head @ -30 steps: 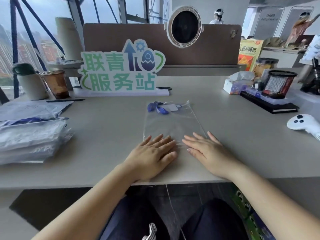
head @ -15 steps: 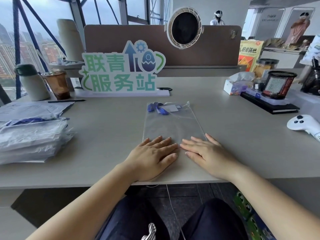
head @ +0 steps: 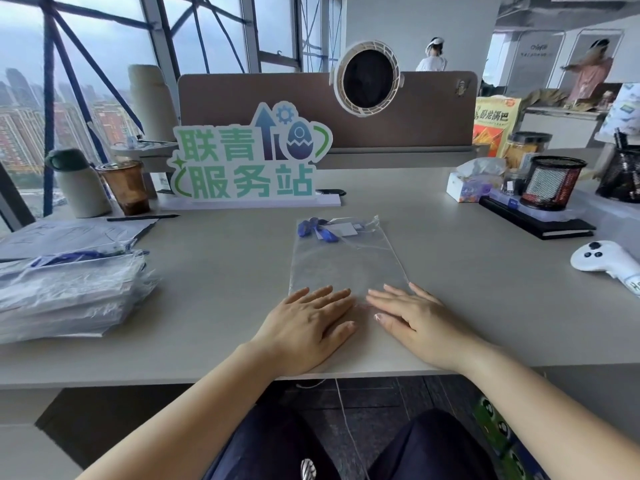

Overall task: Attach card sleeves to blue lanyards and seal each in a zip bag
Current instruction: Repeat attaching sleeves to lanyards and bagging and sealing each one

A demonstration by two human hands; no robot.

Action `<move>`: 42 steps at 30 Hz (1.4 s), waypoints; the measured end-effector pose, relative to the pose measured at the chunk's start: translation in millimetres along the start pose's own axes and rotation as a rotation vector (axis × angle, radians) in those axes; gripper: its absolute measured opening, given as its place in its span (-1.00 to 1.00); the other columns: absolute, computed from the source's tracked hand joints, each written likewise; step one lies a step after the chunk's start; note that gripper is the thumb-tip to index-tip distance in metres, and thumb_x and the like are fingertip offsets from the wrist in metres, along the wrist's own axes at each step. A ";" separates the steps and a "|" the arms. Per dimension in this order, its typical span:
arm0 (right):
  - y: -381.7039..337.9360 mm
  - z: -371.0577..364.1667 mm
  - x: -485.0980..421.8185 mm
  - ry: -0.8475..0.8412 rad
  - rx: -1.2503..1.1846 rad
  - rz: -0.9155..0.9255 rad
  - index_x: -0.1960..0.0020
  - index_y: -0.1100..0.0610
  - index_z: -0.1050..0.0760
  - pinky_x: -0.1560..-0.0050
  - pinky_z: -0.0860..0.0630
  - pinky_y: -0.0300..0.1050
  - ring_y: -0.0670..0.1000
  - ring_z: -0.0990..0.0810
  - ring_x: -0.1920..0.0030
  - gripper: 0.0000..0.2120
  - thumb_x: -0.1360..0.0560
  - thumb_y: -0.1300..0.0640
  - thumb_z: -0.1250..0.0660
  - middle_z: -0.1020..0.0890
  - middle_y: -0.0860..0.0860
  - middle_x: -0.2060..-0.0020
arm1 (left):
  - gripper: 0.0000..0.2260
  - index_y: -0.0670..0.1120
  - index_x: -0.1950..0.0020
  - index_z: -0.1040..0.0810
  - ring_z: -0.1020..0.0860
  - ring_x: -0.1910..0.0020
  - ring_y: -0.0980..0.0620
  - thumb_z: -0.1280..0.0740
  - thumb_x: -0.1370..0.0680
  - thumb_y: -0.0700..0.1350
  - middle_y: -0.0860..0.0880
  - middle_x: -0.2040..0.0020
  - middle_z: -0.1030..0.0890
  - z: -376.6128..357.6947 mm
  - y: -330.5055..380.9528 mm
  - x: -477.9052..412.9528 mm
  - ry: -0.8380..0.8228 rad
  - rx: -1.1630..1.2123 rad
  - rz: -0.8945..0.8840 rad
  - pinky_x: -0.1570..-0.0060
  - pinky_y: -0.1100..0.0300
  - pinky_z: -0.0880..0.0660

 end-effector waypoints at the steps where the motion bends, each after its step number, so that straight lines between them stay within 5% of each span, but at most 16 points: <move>1: -1.0 -0.6 1.1 -0.020 0.001 0.000 -0.46 -0.09 -0.22 -0.50 0.13 -0.18 -0.32 -0.03 -0.43 -0.54 -0.59 -0.16 0.01 -0.22 -0.23 -0.45 | -0.51 0.18 -0.51 -0.10 0.00 -0.51 0.22 0.10 -0.59 0.26 0.24 -0.52 -0.10 -0.2 0.0 0.1 0.001 0.005 0.000 -0.49 0.14 0.06; 11: -4.1 1.1 5.3 -0.045 0.052 -0.050 -0.46 -0.12 -0.21 -0.49 0.22 -0.13 -0.27 -0.06 -0.46 -0.57 -0.61 -0.13 0.00 -0.20 -0.25 -0.46 | -0.48 0.18 -0.49 -0.16 -0.09 -0.49 0.23 0.07 -0.56 0.31 0.26 -0.49 -0.19 4.1 4.2 0.3 0.003 -0.005 0.051 -0.47 0.15 -0.04; 16: 2.9 2.6 8.5 -0.038 0.074 -0.101 -0.46 -0.13 -0.19 -0.50 0.25 -0.08 -0.27 -0.05 -0.47 -0.56 -0.61 -0.15 0.04 -0.19 -0.25 -0.46 | -0.31 0.21 -0.49 -0.15 -0.12 -0.47 0.18 0.24 -0.43 0.44 0.24 -0.48 -0.20 0.0 8.9 -0.9 -0.002 -0.005 0.058 -0.46 0.08 -0.08; 22: 14.8 8.3 20.5 -0.024 0.119 -0.161 -0.48 -0.14 -0.16 -0.49 0.29 -0.04 -0.27 -0.04 -0.47 -0.54 -0.60 -0.18 0.08 -0.15 -0.25 -0.47 | -0.46 0.21 -0.49 -0.16 -0.10 -0.48 0.20 0.09 -0.54 0.35 0.25 -0.49 -0.19 3.0 7.7 1.3 -0.002 -0.006 0.072 -0.45 0.15 -0.02; 30: 25.8 17.8 31.6 0.073 0.138 -0.232 -0.45 -0.12 -0.24 -0.50 0.22 0.00 -0.15 0.10 -0.51 -0.54 -0.60 -0.18 0.08 -0.22 -0.26 -0.45 | -0.46 0.19 -0.52 -0.06 0.05 -0.50 0.25 0.13 -0.56 0.32 0.28 -0.51 -0.06 -1.2 -1.1 10.8 -0.057 0.006 0.105 -0.50 0.02 0.19; 42: 31.4 12.7 31.8 0.050 0.046 -0.233 -0.43 -0.13 -0.27 -0.51 0.14 -0.02 -0.15 0.12 -0.51 -0.57 -0.61 -0.15 0.03 -0.21 -0.29 -0.44 | -0.46 0.10 -0.52 -0.15 0.00 -0.51 0.19 0.08 -0.58 0.26 0.18 -0.53 -0.11 8.5 -35.2 46.1 0.062 -0.040 0.338 -0.50 0.05 0.17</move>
Point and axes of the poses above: each hand's wrist, its own x-axis away from the middle knuckle, its own z-axis out of the back of the hand, y = z × x, the point moved 8 cm from there along -x, towards the middle knuckle
